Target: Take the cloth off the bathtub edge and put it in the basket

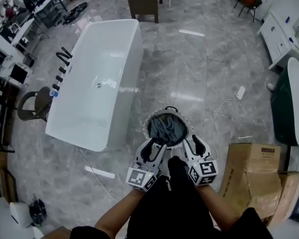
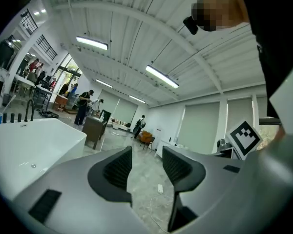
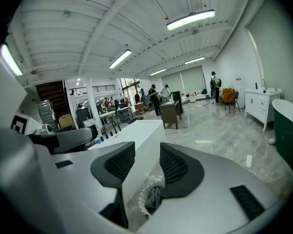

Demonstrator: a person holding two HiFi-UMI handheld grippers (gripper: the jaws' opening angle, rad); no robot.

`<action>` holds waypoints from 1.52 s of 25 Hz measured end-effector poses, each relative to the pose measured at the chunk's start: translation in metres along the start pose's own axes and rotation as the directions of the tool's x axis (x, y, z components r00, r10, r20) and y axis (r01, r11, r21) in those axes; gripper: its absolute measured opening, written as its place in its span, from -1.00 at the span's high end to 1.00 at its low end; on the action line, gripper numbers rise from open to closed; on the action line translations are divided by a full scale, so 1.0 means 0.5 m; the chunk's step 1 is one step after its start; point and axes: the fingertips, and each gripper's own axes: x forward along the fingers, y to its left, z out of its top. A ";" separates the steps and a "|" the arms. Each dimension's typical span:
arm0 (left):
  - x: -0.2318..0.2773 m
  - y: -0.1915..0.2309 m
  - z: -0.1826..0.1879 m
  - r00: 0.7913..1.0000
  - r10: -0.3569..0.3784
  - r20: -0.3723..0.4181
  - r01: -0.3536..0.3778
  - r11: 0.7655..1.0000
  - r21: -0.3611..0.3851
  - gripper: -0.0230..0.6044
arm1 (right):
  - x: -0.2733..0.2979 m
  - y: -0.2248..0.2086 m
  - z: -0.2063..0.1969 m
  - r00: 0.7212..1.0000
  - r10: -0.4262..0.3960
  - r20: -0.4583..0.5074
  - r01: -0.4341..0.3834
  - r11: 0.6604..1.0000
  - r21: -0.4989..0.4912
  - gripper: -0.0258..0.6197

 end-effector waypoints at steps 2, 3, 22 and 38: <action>-0.031 -0.018 0.042 0.999 0.037 0.021 -0.037 0.999 -0.004 0.52 | -0.050 0.022 0.051 0.999 -0.001 0.047 0.003 0.999 -0.035 0.46; -0.044 -0.022 0.060 0.997 0.070 0.031 -0.070 0.998 -0.001 0.79 | -0.072 0.031 0.076 0.998 0.003 0.070 0.001 0.999 -0.048 0.52; -0.122 -0.186 0.156 0.989 0.126 0.084 -0.126 0.992 0.002 0.88 | -0.266 0.182 0.136 0.970 0.206 0.131 -0.163 0.947 -0.277 0.82; -0.075 -0.473 0.108 0.978 0.183 0.100 -0.199 0.963 0.182 0.88 | -0.449 0.000 0.152 0.949 0.205 0.238 -0.153 0.963 -0.222 0.83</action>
